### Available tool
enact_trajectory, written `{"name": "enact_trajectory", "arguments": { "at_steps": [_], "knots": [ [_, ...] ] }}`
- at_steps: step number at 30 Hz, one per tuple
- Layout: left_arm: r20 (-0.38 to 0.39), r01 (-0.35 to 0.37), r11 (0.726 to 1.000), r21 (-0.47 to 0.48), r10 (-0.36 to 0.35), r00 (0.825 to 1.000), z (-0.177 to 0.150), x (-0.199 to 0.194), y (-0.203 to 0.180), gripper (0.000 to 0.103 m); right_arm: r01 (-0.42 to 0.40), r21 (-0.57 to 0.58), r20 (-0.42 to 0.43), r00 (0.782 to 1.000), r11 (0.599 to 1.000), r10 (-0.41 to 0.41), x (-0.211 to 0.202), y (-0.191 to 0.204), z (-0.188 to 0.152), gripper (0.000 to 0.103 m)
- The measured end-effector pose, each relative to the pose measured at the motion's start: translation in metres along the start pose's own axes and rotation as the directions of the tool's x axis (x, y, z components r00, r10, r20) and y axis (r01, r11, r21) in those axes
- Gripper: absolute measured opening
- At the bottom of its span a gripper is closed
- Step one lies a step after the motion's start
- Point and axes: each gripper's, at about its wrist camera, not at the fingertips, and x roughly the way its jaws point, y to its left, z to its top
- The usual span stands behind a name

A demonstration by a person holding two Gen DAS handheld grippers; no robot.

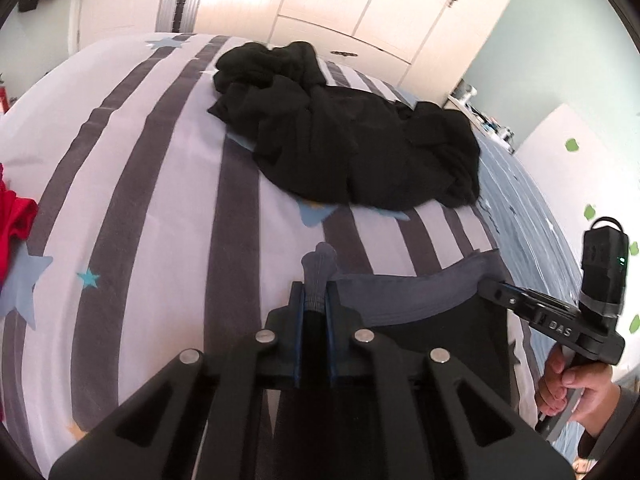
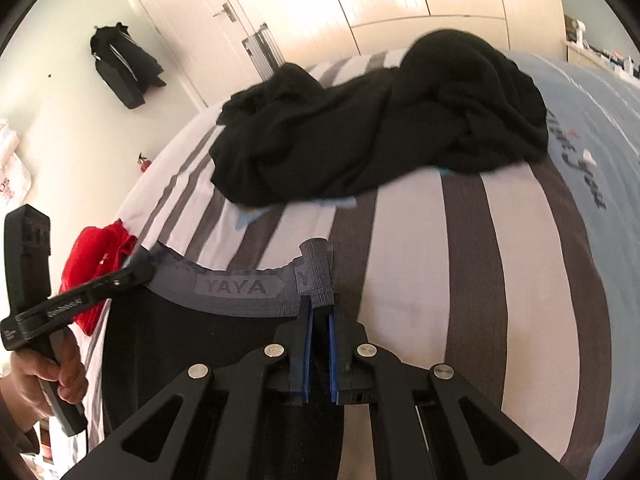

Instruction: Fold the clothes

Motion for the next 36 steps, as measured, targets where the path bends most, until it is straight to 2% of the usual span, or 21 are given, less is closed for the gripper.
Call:
{"name": "enact_trajectory", "arguments": {
  "at_steps": [2,4,6,7,10,12,15,18,21,23,27,29,31,33,35,36],
  "knots": [
    [-0.008,-0.014,1.000,-0.013,0.014,1.000,0.004,0.011,0.004,0.007,0.015,0.002,-0.007,1.000,1.000,-0.015,0.008,0.001,0.003,0.005],
    [-0.063,-0.058,0.998,-0.006,0.057,0.996,-0.001,0.031,0.007,0.008,0.054,-0.007,-0.062,0.997,0.999,-0.054,0.031,-0.002,0.004,0.006],
    [-0.102,-0.096,0.995,0.006,0.096,0.990,-0.007,0.046,0.008,0.013,0.094,-0.032,-0.125,0.987,0.995,-0.097,0.049,-0.003,0.000,0.010],
    [-0.096,-0.103,0.995,0.005,0.104,0.990,-0.007,0.047,0.008,0.015,0.096,-0.033,-0.117,0.988,0.995,-0.099,0.048,-0.004,-0.002,0.011],
    [-0.067,-0.123,0.990,-0.069,0.119,0.991,-0.002,0.030,0.013,0.023,0.104,-0.010,-0.093,0.990,0.995,-0.105,0.036,-0.008,-0.004,0.018],
    [-0.028,-0.096,0.992,-0.086,0.094,0.995,-0.001,0.007,0.015,0.023,0.125,0.011,-0.059,0.990,0.992,-0.125,0.014,-0.011,-0.008,0.018],
    [0.004,-0.050,0.998,-0.038,0.050,0.999,-0.018,-0.036,0.005,0.023,0.113,-0.002,-0.027,0.993,0.994,-0.113,-0.023,-0.008,-0.028,0.019],
    [-0.022,0.017,1.000,-0.018,-0.017,1.000,-0.058,-0.075,-0.010,0.023,0.036,-0.023,-0.039,0.999,0.999,-0.037,-0.062,0.008,-0.064,0.018],
    [-0.106,0.065,0.998,0.021,-0.063,0.992,-0.117,-0.109,-0.034,0.023,-0.060,-0.040,-0.083,0.995,0.997,0.056,-0.099,0.035,-0.116,0.018],
    [-0.159,0.094,0.995,0.032,-0.088,0.983,-0.158,-0.130,-0.049,0.023,-0.116,-0.052,-0.120,0.987,0.992,0.109,-0.126,0.056,-0.157,0.019],
    [-0.250,0.141,0.990,0.012,-0.134,0.959,-0.232,-0.167,-0.073,0.023,-0.168,-0.048,-0.170,0.973,0.985,0.158,-0.162,0.087,-0.224,0.018],
    [-0.269,0.134,0.991,-0.007,-0.131,0.954,-0.262,-0.180,-0.079,0.023,-0.192,-0.009,-0.205,0.961,0.981,0.187,-0.170,0.093,-0.251,0.019],
    [-0.286,0.099,0.995,0.012,-0.091,0.954,-0.286,-0.184,-0.079,0.023,-0.199,0.022,-0.239,0.951,0.980,0.199,-0.174,0.097,-0.277,0.019],
    [-0.301,0.061,0.998,0.035,-0.047,0.953,-0.309,-0.188,-0.079,0.023,-0.173,-0.009,-0.260,0.951,0.985,0.165,-0.176,0.101,-0.298,0.019],
    [-0.315,0.015,1.000,-0.005,-0.015,0.949,-0.333,-0.187,-0.065,0.023,-0.142,-0.032,-0.279,0.952,0.989,0.127,-0.174,0.100,-0.319,0.018],
    [-0.310,0.001,1.000,-0.015,-0.006,0.951,-0.341,-0.188,-0.059,0.018,-0.128,-0.030,-0.285,0.952,0.991,0.114,-0.173,0.096,-0.328,0.015]
  ]
}}
